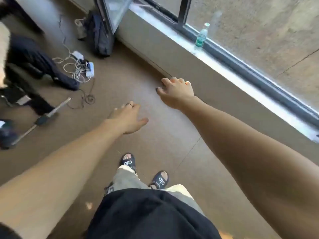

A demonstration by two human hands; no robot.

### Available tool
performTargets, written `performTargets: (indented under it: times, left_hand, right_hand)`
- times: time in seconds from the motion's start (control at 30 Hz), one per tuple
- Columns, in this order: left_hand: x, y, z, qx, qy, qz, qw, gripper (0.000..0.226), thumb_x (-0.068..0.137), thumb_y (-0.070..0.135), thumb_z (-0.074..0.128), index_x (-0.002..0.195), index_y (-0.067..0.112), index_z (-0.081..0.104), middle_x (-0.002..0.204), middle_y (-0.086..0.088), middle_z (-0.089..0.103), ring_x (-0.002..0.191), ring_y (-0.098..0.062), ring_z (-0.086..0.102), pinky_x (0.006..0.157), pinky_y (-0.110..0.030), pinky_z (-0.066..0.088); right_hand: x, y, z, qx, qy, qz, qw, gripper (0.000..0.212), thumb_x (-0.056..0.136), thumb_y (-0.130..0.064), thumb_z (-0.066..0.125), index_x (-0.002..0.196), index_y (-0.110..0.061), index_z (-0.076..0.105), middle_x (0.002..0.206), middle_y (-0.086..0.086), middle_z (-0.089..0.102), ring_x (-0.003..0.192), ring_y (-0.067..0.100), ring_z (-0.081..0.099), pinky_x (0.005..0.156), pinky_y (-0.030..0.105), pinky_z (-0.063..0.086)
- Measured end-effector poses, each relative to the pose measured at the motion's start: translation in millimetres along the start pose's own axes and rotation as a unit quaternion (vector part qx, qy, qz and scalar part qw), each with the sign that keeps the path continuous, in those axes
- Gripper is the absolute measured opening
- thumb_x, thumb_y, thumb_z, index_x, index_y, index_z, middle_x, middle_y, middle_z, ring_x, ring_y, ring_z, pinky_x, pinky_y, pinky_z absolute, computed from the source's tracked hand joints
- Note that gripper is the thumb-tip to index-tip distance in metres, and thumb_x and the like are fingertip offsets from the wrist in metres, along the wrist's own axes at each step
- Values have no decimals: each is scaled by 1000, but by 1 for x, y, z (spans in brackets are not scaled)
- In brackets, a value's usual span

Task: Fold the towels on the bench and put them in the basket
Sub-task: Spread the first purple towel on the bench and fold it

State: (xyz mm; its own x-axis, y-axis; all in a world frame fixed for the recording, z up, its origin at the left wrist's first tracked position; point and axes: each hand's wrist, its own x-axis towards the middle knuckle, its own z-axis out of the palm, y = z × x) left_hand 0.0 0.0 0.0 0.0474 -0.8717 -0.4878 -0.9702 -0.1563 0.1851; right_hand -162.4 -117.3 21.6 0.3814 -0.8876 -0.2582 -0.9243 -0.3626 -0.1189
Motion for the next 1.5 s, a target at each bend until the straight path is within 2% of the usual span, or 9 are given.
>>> performTargets:
  times: [0.3, 0.47, 0.57, 0.73, 0.9, 0.97, 1.07, 1.33, 1.5]
  left_hand:
    - [-82, -163, 46, -114, -23, -208, 971, 74, 97, 66, 40, 154, 20, 31, 159, -11, 32, 142, -33, 38, 108, -46, 39]
    - [-154, -256, 70, -186, -2, -315, 931, 72, 98, 66, 37, 156, 23, 27, 162, -8, 26, 142, -30, 36, 107, -46, 38]
    - [-202, -302, 88, -231, 23, -383, 894, 70, 97, 64, 40, 151, 21, 33, 157, -9, 33, 140, -31, 39, 108, -46, 40]
    - [-285, -359, 115, -300, 37, -476, 826, 75, 99, 64, 40, 157, 18, 26, 162, -12, 29, 145, -32, 35, 110, -45, 38]
    - [-350, -398, 147, -353, 45, -569, 742, 82, 97, 70, 36, 161, 22, 19, 166, -11, 23, 149, -34, 29, 114, -52, 37]
    - [-373, -412, 155, -377, 60, -598, 705, 80, 98, 68, 38, 161, 22, 19, 166, -10, 22, 148, -33, 30, 114, -52, 37]
    - [-407, -437, 166, -399, 84, -644, 647, 78, 98, 66, 40, 160, 23, 21, 165, -9, 22, 148, -32, 31, 112, -51, 36]
    - [-493, -495, 195, -447, 102, -748, 481, 71, 96, 64, 44, 152, 22, 33, 155, -10, 36, 139, -32, 40, 106, -51, 40]
    - [-548, -518, 218, -466, 115, -778, 406, 67, 96, 62, 42, 151, 23, 33, 159, -9, 32, 140, -32, 39, 106, -51, 41]
  right_hand:
    - [26, -201, 31, -81, -90, -210, 970, 57, 104, -59, 29, 150, -28, 42, 145, 8, 52, 134, 34, 45, 109, 48, 34]
    - [25, -340, 54, -112, -116, -334, 929, 56, 104, -57, 30, 150, -27, 41, 144, 6, 53, 133, 32, 46, 109, 49, 34]
    - [14, -427, 67, -142, -121, -401, 897, 56, 103, -57, 29, 148, -26, 43, 146, 6, 52, 136, 33, 44, 111, 49, 32]
    - [-35, -568, 94, -182, -129, -521, 824, 56, 103, -57, 28, 142, -24, 49, 138, 9, 56, 129, 35, 49, 105, 48, 35]
    - [-107, -686, 127, -181, -138, -644, 730, 45, 97, -47, 31, 120, -23, 60, 126, 5, 62, 120, 35, 56, 88, 41, 35]
    - [-136, -729, 141, -214, -146, -687, 679, 58, 95, -49, 20, 130, -23, 58, 133, 6, 60, 125, 36, 54, 91, 42, 37]
    - [-172, -791, 168, -217, -153, -726, 634, 57, 101, -57, 28, 145, -28, 48, 143, 7, 56, 132, 33, 49, 105, 45, 36]
    - [-272, -935, 212, -274, -176, -809, 490, 59, 103, -57, 25, 153, -27, 38, 148, 7, 50, 137, 34, 41, 111, 49, 30]
    - [-355, -1000, 230, -281, -171, -852, 407, 60, 104, -55, 24, 154, -26, 36, 150, 8, 48, 138, 34, 40, 112, 50, 29]
